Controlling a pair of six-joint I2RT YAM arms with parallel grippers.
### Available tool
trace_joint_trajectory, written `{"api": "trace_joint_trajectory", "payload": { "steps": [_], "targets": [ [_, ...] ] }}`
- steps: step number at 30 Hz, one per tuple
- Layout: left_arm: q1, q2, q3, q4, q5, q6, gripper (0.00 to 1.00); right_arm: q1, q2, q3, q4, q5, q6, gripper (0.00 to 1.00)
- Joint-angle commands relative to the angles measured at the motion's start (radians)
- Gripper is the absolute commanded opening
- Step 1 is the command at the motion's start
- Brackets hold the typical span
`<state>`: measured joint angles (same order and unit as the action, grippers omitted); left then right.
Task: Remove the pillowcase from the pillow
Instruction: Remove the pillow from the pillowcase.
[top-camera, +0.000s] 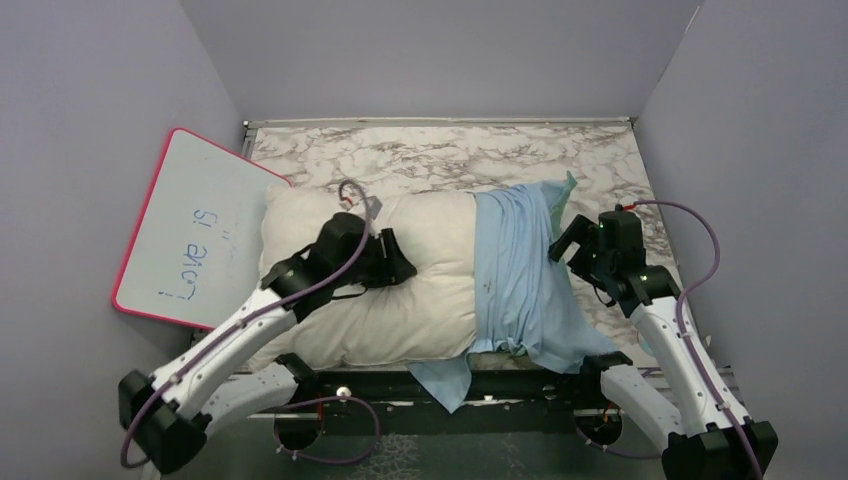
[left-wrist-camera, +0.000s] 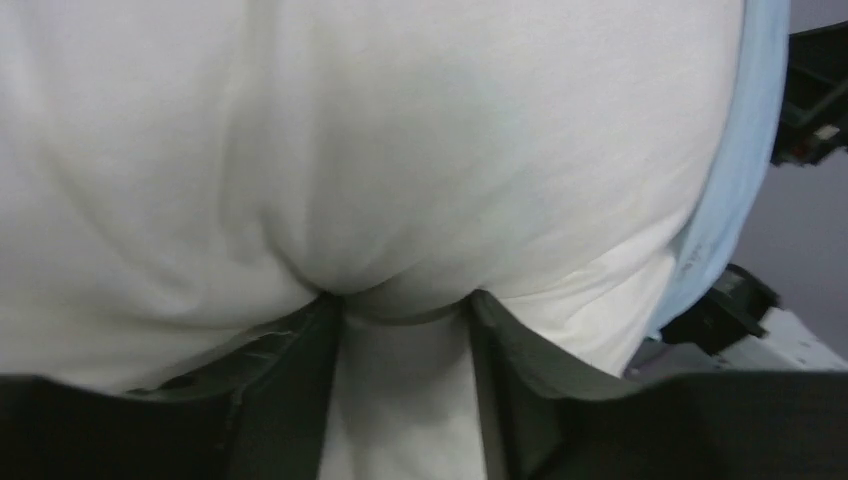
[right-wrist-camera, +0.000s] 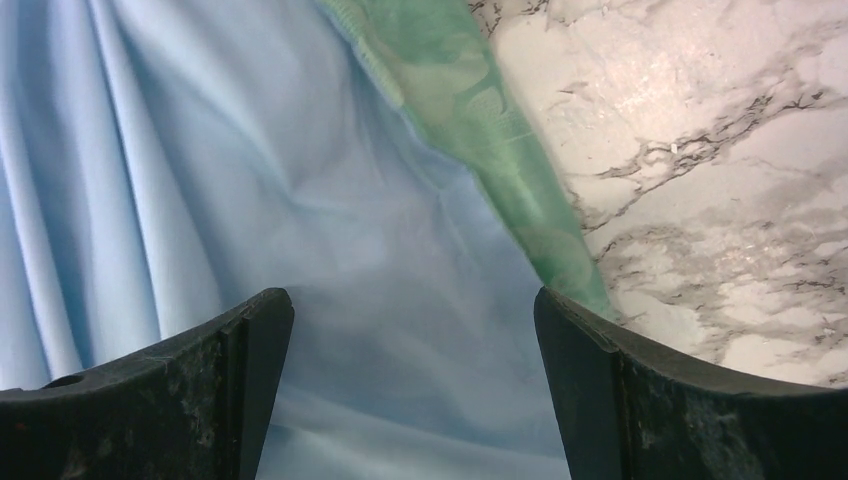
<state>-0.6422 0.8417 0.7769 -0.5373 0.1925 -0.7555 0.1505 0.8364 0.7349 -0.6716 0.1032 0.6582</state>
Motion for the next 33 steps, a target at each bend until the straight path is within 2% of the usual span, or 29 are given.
{"api": "trace_joint_trajectory", "payload": {
  "steps": [1,3,4,7,9,13,16,17,19,20,23,26,33],
  "targets": [
    [-0.172,0.350,0.184,0.121,-0.392,0.132,0.30,0.002,0.007,-0.019,0.038,-0.029,0.016,0.95],
    [-0.220,0.494,0.314,0.113,-0.517,0.189,0.06,0.002,0.021,-0.014,0.044,-0.030,0.012,0.95],
    [-0.222,0.545,0.369,0.111,-0.566,0.213,0.00,0.002,0.032,-0.009,0.044,-0.030,0.006,0.95],
    [-0.209,0.666,0.540,0.094,-0.748,0.348,0.00,0.001,0.058,0.015,0.016,-0.002,0.008,0.96],
    [-0.166,0.716,0.623,0.120,-0.772,0.460,0.00,0.001,0.060,0.034,0.004,0.026,0.008,0.96],
    [-0.007,0.787,0.746,0.137,-0.605,0.554,0.00,0.002,0.045,0.055,0.001,0.078,0.013,0.97],
    [0.053,0.799,0.800,0.139,-0.481,0.600,0.00,0.001,0.038,0.065,0.007,0.056,0.014,0.98],
    [0.057,0.790,0.814,0.129,-0.453,0.602,0.12,0.001,0.038,0.068,0.007,0.039,0.012,0.98],
    [0.059,0.744,0.791,0.119,-0.388,0.577,0.51,0.001,0.037,0.074,0.001,0.022,0.009,0.98],
    [0.058,0.707,0.768,0.114,-0.340,0.549,0.63,0.001,0.037,0.077,-0.006,0.021,0.009,0.98],
    [0.058,0.563,0.655,0.097,-0.243,0.437,0.87,0.001,0.023,0.085,-0.033,0.035,0.012,0.98],
    [0.058,0.396,0.512,0.052,-0.194,0.346,0.98,0.002,-0.002,0.094,-0.053,0.036,0.018,0.98],
    [0.056,-0.015,0.169,-0.187,-0.155,0.174,0.99,0.002,-0.071,0.056,-0.032,0.022,0.043,0.97]
  ]
}}
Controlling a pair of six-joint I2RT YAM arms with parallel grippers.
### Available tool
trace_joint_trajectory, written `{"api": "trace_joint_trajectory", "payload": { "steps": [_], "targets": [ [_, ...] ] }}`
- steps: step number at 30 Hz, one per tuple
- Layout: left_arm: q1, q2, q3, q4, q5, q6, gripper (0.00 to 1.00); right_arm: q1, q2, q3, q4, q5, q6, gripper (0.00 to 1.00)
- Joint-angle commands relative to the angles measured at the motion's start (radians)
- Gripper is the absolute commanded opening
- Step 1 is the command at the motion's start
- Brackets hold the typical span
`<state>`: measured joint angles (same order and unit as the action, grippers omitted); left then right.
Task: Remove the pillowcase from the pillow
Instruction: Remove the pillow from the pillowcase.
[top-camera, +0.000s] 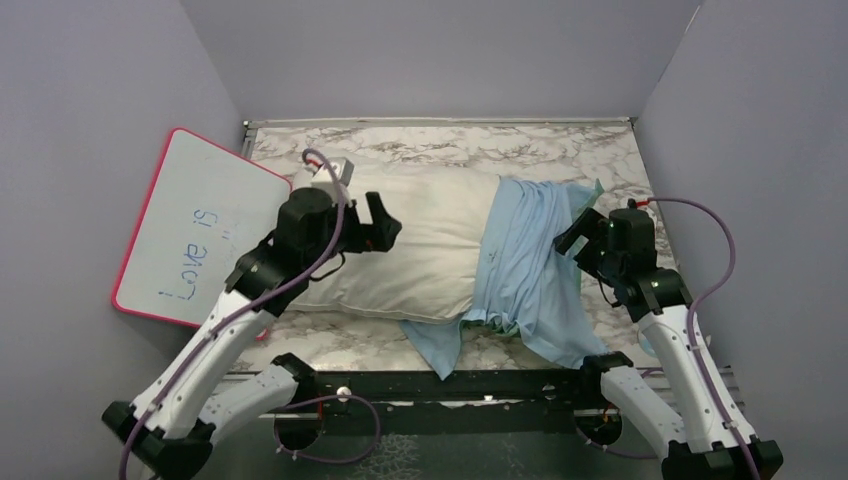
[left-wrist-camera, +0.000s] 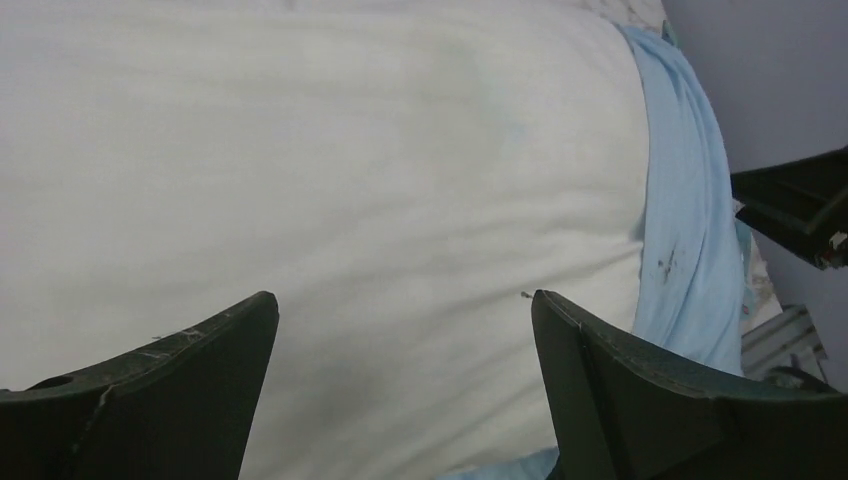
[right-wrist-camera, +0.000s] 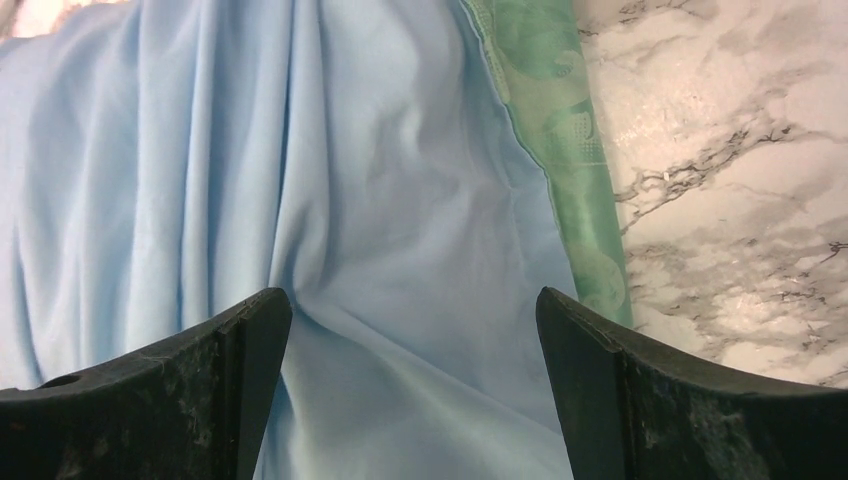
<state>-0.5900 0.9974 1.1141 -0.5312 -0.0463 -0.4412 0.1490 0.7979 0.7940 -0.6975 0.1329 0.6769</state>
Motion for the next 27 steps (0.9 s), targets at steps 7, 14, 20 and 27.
{"api": "trace_joint_trajectory", "payload": {
  "steps": [7,14,20,27],
  "targets": [
    [0.004,-0.437,-0.499,-0.051,0.200,-0.338,0.99,0.003,0.010,-0.031,0.000,0.015,0.041,0.97],
    [0.005,-0.127,-0.529,0.336,0.155,-0.331,0.99,0.003,0.060,-0.077,0.044,0.046,0.058,0.98],
    [0.038,0.171,-0.302,0.337,-0.064,-0.152,0.88,-0.004,0.152,-0.055,0.070,0.040,0.047,0.98],
    [0.074,0.248,-0.228,0.285,-0.131,-0.115,0.94,-0.172,0.187,0.000,0.109,-0.016,0.024,0.98]
  ]
}}
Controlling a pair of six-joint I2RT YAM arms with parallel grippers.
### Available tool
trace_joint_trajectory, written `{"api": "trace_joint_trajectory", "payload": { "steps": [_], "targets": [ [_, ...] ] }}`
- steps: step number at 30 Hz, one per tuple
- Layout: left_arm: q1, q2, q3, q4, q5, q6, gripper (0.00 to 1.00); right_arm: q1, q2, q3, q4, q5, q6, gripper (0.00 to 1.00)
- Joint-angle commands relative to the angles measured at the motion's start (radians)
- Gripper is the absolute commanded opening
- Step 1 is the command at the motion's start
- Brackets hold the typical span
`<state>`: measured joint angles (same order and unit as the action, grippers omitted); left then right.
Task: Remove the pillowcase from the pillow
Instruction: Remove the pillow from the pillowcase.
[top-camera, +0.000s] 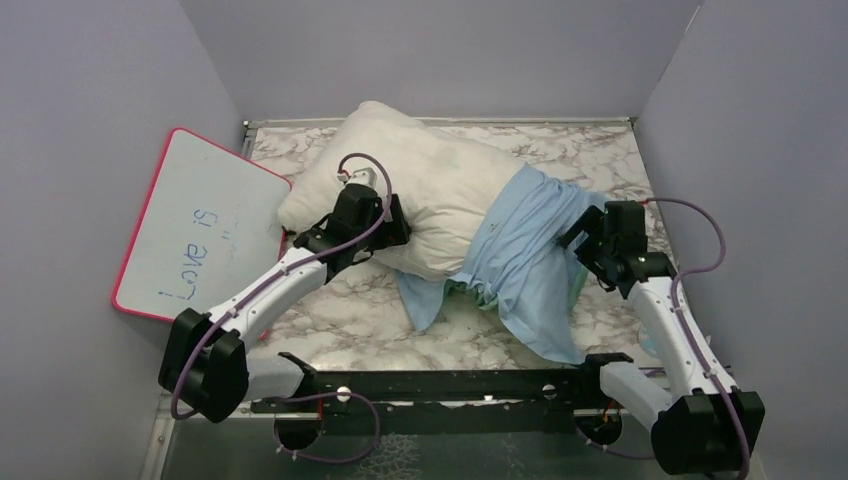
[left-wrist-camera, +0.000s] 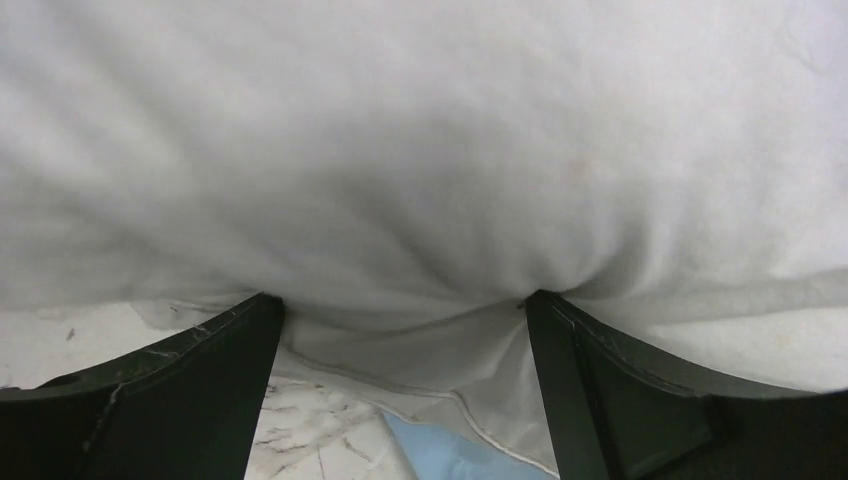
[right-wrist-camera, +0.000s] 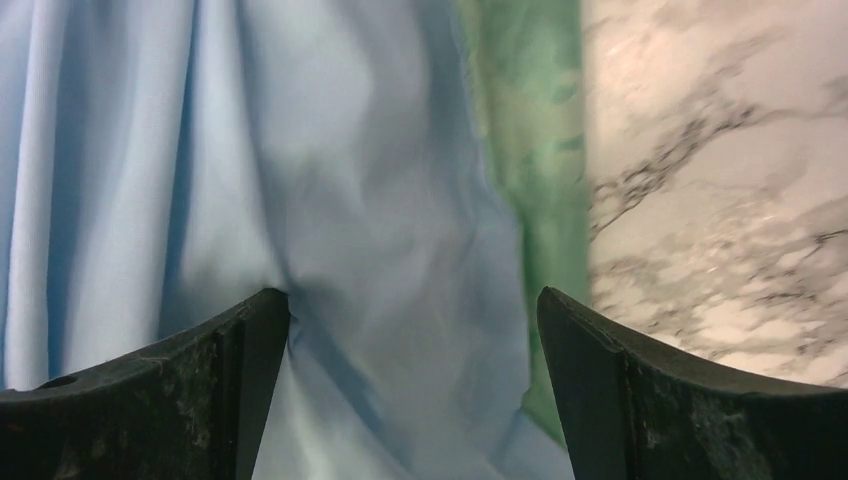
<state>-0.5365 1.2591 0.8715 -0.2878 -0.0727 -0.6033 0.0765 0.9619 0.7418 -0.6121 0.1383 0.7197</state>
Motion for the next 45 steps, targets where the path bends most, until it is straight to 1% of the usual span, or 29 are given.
{"api": "trace_joint_trajectory", "payload": {
  "steps": [1,4,8,12,14,17,19,20,21,22,23,24,26,28,30,33,35,40,42,45],
  "targets": [
    [0.035,-0.028,-0.001,0.044,-0.098,0.043,0.95,-0.143,0.029,0.056,0.032,-0.038,-0.026,0.98],
    [0.055,-0.077,-0.023,0.067,-0.027,0.029,0.97,-0.230,0.044,0.027,0.058,-0.078,-0.019,0.96],
    [0.053,-0.152,-0.045,0.103,0.136,0.015,0.99,-0.247,0.045,-0.094,0.115,-0.125,0.028,0.92],
    [0.023,-0.223,-0.103,0.137,0.254,-0.013,0.99,-0.250,0.064,-0.194,0.243,-0.279,0.010,0.87],
    [-0.007,-0.237,-0.127,0.139,0.282,-0.018,0.99,-0.250,0.095,-0.216,0.294,-0.343,-0.003,0.85],
    [-0.062,-0.239,-0.161,0.151,0.284,-0.029,0.99,-0.250,0.172,-0.207,0.327,-0.343,-0.015,0.76],
    [-0.092,-0.238,-0.189,0.166,0.260,-0.038,0.99,-0.250,0.230,-0.176,0.302,-0.319,-0.011,0.69],
    [-0.098,-0.237,-0.201,0.178,0.251,-0.047,0.99,-0.250,0.251,-0.160,0.281,-0.311,-0.015,0.61],
    [-0.101,-0.236,-0.214,0.194,0.248,-0.054,0.99,-0.250,0.263,-0.151,0.272,-0.301,-0.021,0.49],
    [-0.102,-0.233,-0.219,0.212,0.244,-0.061,0.99,-0.250,0.262,-0.146,0.264,-0.286,-0.021,0.43],
    [-0.101,-0.229,-0.222,0.226,0.237,-0.068,0.99,-0.250,0.248,-0.145,0.257,-0.267,-0.020,0.39],
    [-0.101,-0.222,-0.224,0.241,0.229,-0.070,0.99,-0.249,0.226,-0.143,0.249,-0.242,-0.022,0.28],
    [-0.102,-0.201,-0.216,0.266,0.213,-0.070,0.99,-0.250,0.165,-0.129,0.201,-0.159,-0.010,0.20],
    [-0.102,-0.179,-0.202,0.281,0.196,-0.066,0.99,-0.250,0.088,-0.110,0.152,-0.050,0.003,0.08],
    [-0.102,-0.166,-0.193,0.305,0.158,-0.066,0.99,-0.249,0.010,-0.079,0.088,0.050,0.034,0.02],
    [-0.101,-0.149,-0.193,0.365,0.096,-0.067,0.99,-0.250,-0.080,-0.003,-0.004,0.159,0.061,0.01],
    [-0.101,-0.123,-0.169,0.375,0.047,-0.054,0.99,-0.250,-0.121,0.061,-0.079,0.215,0.083,0.01],
    [-0.085,-0.036,-0.074,0.294,-0.068,-0.002,0.99,-0.250,-0.196,0.211,-0.193,0.322,0.088,0.01],
    [-0.057,-0.016,-0.056,0.262,-0.060,0.003,0.99,-0.249,-0.223,0.263,-0.231,0.364,0.074,0.01],
    [-0.017,-0.012,-0.054,0.256,-0.013,0.011,0.99,-0.249,-0.257,0.325,-0.259,0.395,0.043,0.01]
  ]
}}
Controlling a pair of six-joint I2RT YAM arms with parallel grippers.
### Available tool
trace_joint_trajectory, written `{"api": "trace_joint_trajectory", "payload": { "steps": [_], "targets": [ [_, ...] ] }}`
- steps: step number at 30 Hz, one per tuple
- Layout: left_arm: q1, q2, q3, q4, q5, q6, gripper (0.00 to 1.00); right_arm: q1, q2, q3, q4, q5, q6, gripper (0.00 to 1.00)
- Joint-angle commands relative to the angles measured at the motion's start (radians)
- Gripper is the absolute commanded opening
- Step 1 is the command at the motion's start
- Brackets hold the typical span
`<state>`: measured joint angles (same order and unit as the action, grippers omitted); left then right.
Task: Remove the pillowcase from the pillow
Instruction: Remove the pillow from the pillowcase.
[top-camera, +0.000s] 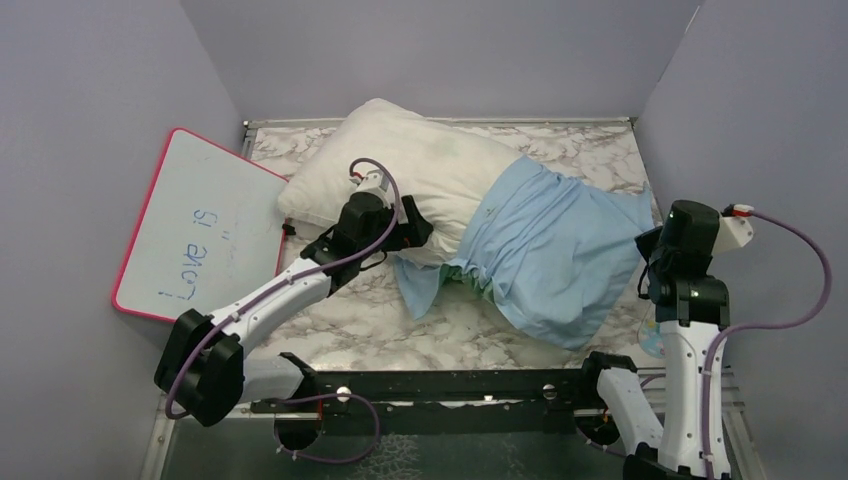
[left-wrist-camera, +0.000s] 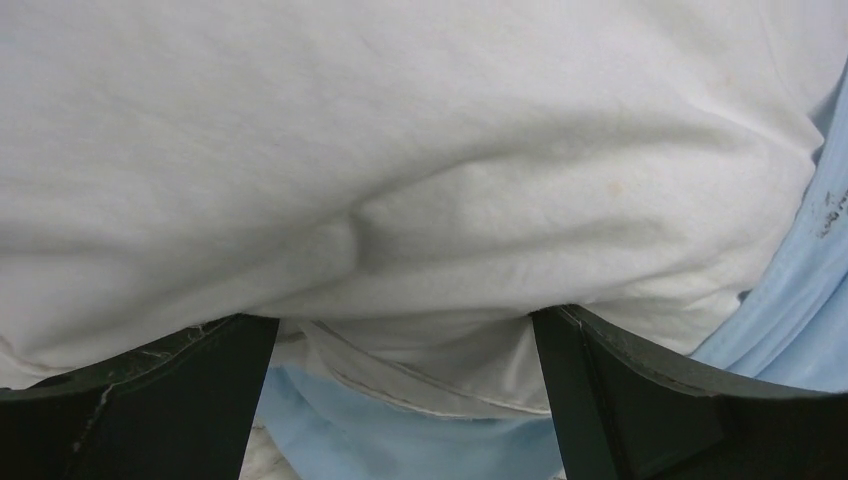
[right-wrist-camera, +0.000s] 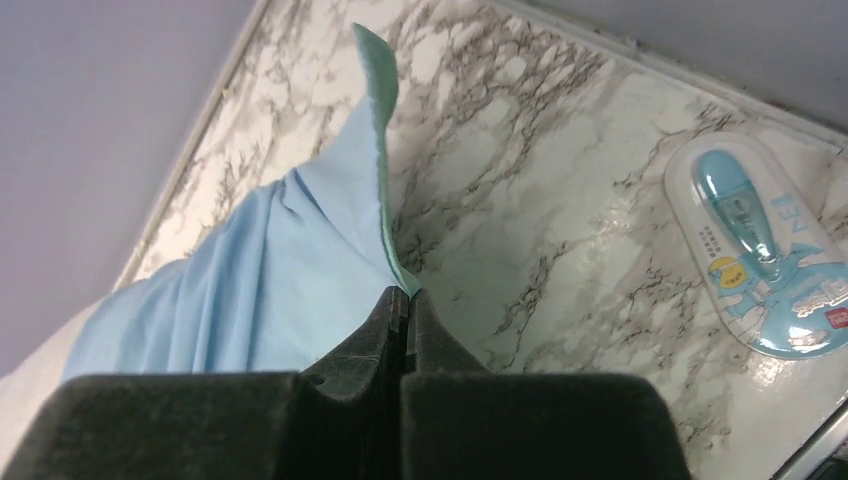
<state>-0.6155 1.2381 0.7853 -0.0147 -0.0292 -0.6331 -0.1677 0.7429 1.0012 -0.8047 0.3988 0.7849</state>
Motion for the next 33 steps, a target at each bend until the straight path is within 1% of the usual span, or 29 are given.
{"api": "trace_joint_trajectory", "payload": {
  "steps": [1,3,6,7,9,10,11,13,16,18,21,24,25,26,27,29,31,33],
  "targets": [
    [0.070,0.008,0.031,-0.025,-0.053,0.046,0.99,-0.005,-0.042,0.083,-0.071,0.138,-0.037,0.01],
    [0.092,0.012,0.038,-0.059,-0.051,0.055,0.99,-0.006,-0.043,0.121,-0.097,0.130,-0.047,0.01],
    [0.141,0.031,0.061,-0.147,-0.080,0.058,0.99,-0.006,-0.042,0.159,-0.124,0.024,-0.057,0.01],
    [0.160,0.032,0.062,-0.160,-0.074,0.061,0.99,-0.006,-0.042,0.157,-0.125,0.005,-0.057,0.01],
    [0.187,0.030,0.053,-0.152,-0.019,0.060,0.99,-0.005,-0.038,0.153,-0.120,-0.028,-0.073,0.01],
    [0.193,0.029,0.049,-0.140,0.020,0.059,0.99,-0.006,-0.029,0.157,-0.115,-0.100,-0.099,0.01],
    [0.194,0.026,0.047,-0.129,0.088,0.062,0.99,-0.005,-0.022,0.161,-0.117,-0.170,-0.120,0.01],
    [0.193,0.010,0.032,-0.095,0.199,0.057,0.99,-0.006,-0.008,0.150,-0.117,-0.358,-0.176,0.01],
    [0.194,-0.048,0.010,-0.082,0.270,0.041,0.99,-0.006,-0.014,0.074,-0.102,-0.672,-0.244,0.03],
    [0.194,-0.096,0.001,-0.084,0.289,0.036,0.99,-0.004,-0.033,-0.015,-0.039,-0.846,-0.244,0.08],
    [0.194,-0.131,0.022,-0.110,0.300,0.042,0.99,-0.005,-0.033,-0.147,0.046,-0.983,-0.207,0.15],
    [0.194,-0.141,0.066,-0.167,0.335,0.069,0.99,-0.005,-0.001,-0.221,0.114,-1.032,-0.216,0.19],
    [0.193,-0.147,0.072,-0.179,0.341,0.070,0.99,-0.005,0.007,-0.240,0.144,-1.043,-0.212,0.23],
    [0.194,-0.156,0.077,-0.189,0.348,0.072,0.99,-0.005,0.016,-0.264,0.174,-1.057,-0.203,0.30],
    [0.194,-0.163,0.083,-0.203,0.356,0.075,0.99,-0.006,0.023,-0.279,0.202,-1.064,-0.190,0.41],
    [0.194,-0.167,0.102,-0.224,0.371,0.082,0.99,-0.006,0.042,-0.307,0.231,-1.059,-0.165,0.53],
    [0.194,-0.154,0.132,-0.239,0.377,0.096,0.99,-0.006,0.056,-0.326,0.224,-1.017,-0.164,0.66],
    [0.194,-0.119,0.180,-0.254,0.376,0.108,0.99,-0.005,0.051,-0.343,0.217,-0.955,-0.167,0.77]
  ]
}}
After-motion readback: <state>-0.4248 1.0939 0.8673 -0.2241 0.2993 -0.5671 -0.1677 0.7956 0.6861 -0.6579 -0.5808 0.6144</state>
